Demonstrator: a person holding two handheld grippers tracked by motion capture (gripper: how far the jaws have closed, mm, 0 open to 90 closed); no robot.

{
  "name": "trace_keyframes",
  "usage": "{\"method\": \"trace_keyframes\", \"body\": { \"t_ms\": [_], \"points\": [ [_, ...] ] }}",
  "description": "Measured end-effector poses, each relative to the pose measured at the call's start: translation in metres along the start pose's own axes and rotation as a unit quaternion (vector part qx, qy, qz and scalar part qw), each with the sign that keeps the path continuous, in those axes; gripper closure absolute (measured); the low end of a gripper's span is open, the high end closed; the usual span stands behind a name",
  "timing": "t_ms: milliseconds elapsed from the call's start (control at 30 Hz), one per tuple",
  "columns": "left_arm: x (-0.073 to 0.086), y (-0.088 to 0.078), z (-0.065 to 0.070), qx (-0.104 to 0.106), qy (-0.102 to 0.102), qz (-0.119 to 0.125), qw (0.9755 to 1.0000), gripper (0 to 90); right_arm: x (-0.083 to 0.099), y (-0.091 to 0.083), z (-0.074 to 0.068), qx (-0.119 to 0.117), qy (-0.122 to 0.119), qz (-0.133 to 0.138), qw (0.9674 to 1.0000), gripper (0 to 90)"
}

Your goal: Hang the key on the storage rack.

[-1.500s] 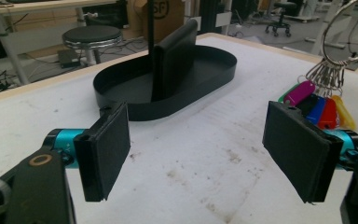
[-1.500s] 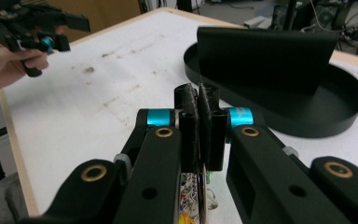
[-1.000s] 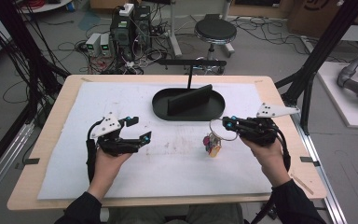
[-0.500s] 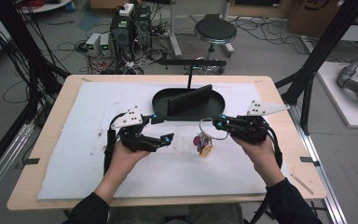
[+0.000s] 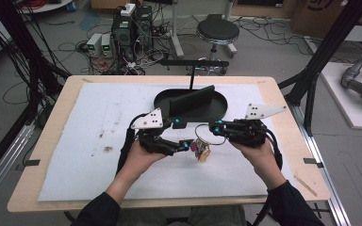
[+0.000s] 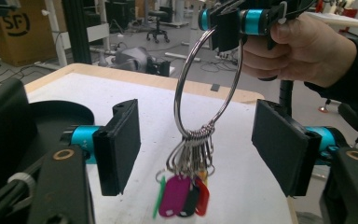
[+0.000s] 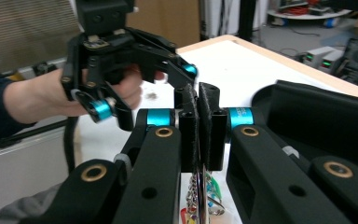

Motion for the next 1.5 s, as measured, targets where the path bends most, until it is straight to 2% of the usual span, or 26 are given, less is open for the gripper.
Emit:
{"method": "trace_keyframes", "body": {
  "t_ms": [233,467,900,1167,1500],
  "points": [
    [0.001,0.005,0.001,-0.002,0.004,-0.008,1.0000,39.5,0.000,0.005,-0.005,-0.025,-0.004,-0.005,0.9997,87.6],
    [0.001,0.009,0.005,0.011,0.016,-0.011,0.9998,49.6,0.002,0.011,-0.008,-0.041,-0.010,-0.013,0.9990,87.5],
    [0.002,0.009,0.007,0.022,0.040,-0.020,0.9988,73.7,0.003,0.014,-0.009,-0.052,-0.016,-0.018,0.9984,87.5],
    [0.004,0.008,0.007,0.017,0.038,-0.011,0.9991,84.4,0.003,0.014,-0.009,-0.061,-0.014,-0.017,0.9979,87.5],
    [0.002,0.006,0.007,0.013,0.037,0.000,0.9992,86.1,0.003,0.013,-0.007,-0.063,-0.015,-0.013,0.9978,86.7]
  ]
}}
Point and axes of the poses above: each handheld gripper's, and its own axes: y roughly forward along the jaws, x roughly out of its underside, z roughly to its right, the point moved 3 cm from there along y, roughly forward along the jaws, and after that the axes turned 9 degrees about -z, right-handed, at the moved point
